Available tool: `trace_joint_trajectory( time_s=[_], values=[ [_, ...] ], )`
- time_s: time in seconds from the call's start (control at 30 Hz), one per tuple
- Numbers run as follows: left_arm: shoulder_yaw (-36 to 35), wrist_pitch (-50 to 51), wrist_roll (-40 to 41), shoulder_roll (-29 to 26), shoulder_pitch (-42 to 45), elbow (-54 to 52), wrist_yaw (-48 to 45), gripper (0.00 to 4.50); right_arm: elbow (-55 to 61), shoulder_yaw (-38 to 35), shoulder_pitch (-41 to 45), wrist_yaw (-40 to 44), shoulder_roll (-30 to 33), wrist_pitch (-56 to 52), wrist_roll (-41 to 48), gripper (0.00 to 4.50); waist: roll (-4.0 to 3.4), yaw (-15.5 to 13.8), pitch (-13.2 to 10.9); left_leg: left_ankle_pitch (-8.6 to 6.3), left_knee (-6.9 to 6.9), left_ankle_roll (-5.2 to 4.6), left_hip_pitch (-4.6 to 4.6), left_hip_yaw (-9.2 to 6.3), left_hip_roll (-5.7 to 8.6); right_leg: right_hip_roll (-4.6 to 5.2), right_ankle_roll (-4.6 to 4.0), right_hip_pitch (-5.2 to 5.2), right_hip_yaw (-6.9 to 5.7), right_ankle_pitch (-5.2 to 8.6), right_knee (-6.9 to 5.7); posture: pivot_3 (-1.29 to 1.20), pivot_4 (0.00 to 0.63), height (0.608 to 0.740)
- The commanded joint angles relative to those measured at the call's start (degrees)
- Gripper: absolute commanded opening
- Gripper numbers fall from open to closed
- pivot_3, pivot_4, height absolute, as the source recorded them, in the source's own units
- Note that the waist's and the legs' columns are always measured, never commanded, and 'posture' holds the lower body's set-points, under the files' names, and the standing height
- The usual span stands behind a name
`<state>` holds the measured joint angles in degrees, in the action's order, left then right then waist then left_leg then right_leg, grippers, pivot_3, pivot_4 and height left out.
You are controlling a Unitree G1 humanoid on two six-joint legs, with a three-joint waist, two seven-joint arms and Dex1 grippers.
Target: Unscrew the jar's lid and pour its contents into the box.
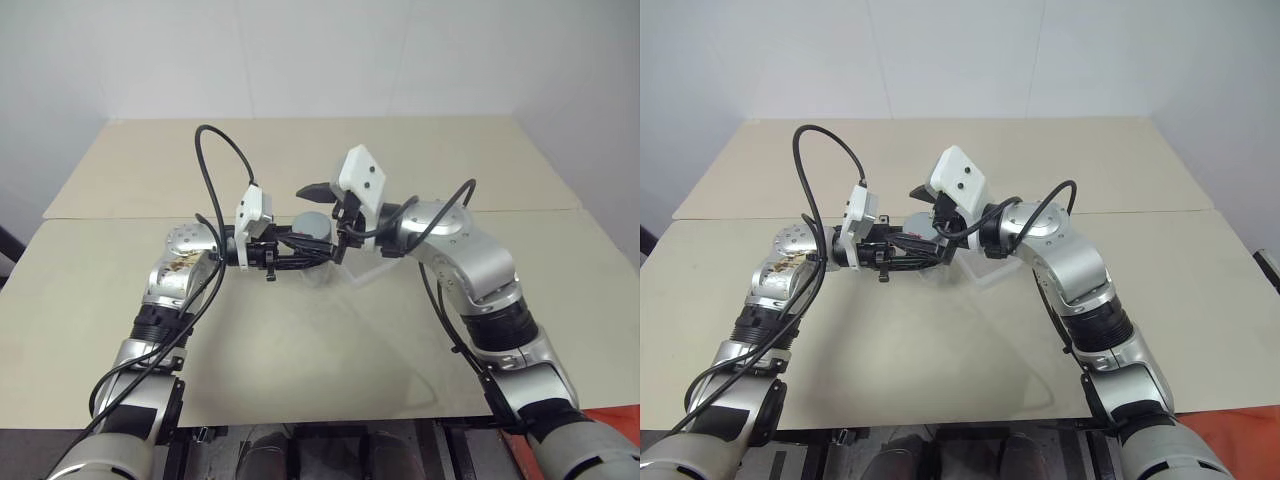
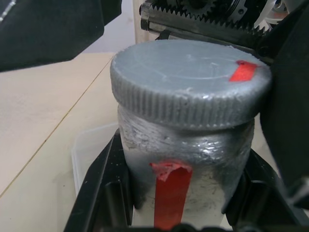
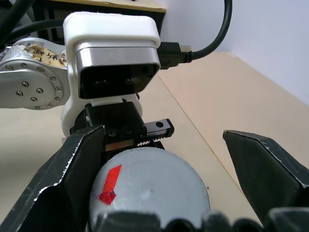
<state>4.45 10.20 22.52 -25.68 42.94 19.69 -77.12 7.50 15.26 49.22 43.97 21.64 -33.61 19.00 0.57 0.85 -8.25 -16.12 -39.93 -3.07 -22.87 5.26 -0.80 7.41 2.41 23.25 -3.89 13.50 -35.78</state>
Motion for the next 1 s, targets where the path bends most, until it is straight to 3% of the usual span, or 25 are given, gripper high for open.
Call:
trace_joint_trajectory(
  time_s=[0.03, 0.63, 0.8, 1.0],
  values=[
    [-2.0, -0.4, 1.7, -2.1, -0.6, -3.4, -1.8, 1.93, -0.5, -4.3, -0.8, -0.3, 3.7, 0.3, -1.3, 4.47, 0.0, 0.0, 0.0, 0.0, 0.0, 0.0, 0.0, 0.0, 0.0, 0.0, 0.0, 0.0, 0.0, 0.0, 0.0, 0.0, 0.15, 0.74],
    [-3.0, 1.7, 2.7, -4.7, -3.7, -6.9, -2.3, 1.93, 1.1, -12.5, -4.6, 4.5, 12.3, 1.8, 3.9, 4.47, 0.0, 0.1, 0.0, -0.01, 0.05, -0.01, 0.01, 0.03, -0.03, 0.0, 0.0, -0.01, 0.03, 0.0, 0.05, 0.0, 0.15, 0.74],
    [-2.5, 1.2, 2.1, -3.4, -1.8, -4.4, -1.4, 1.93, 5.7, -13.3, -4.5, 5.7, 10.5, -0.8, 8.6, 4.47, 0.0, -0.1, 0.0, -0.01, 0.04, -0.01, 0.0, 0.01, -0.04, 0.0, 0.0, 0.0, 0.03, 0.0, 0.05, 0.0, 0.15, 0.74],
    [-1.3, -0.3, 1.1, -1.1, 1.1, -0.6, -1.8, 1.93, 8.8, -9.1, -3.0, 3.6, 5.3, -2.6, 8.7, 4.47, 0.0, -0.1, 0.0, -0.01, 0.02, -0.01, 0.0, -0.01, -0.01, 0.0, 0.0, -0.02, 0.02, 0.0, 0.03, 0.0, 0.15, 0.74]
  ],
)
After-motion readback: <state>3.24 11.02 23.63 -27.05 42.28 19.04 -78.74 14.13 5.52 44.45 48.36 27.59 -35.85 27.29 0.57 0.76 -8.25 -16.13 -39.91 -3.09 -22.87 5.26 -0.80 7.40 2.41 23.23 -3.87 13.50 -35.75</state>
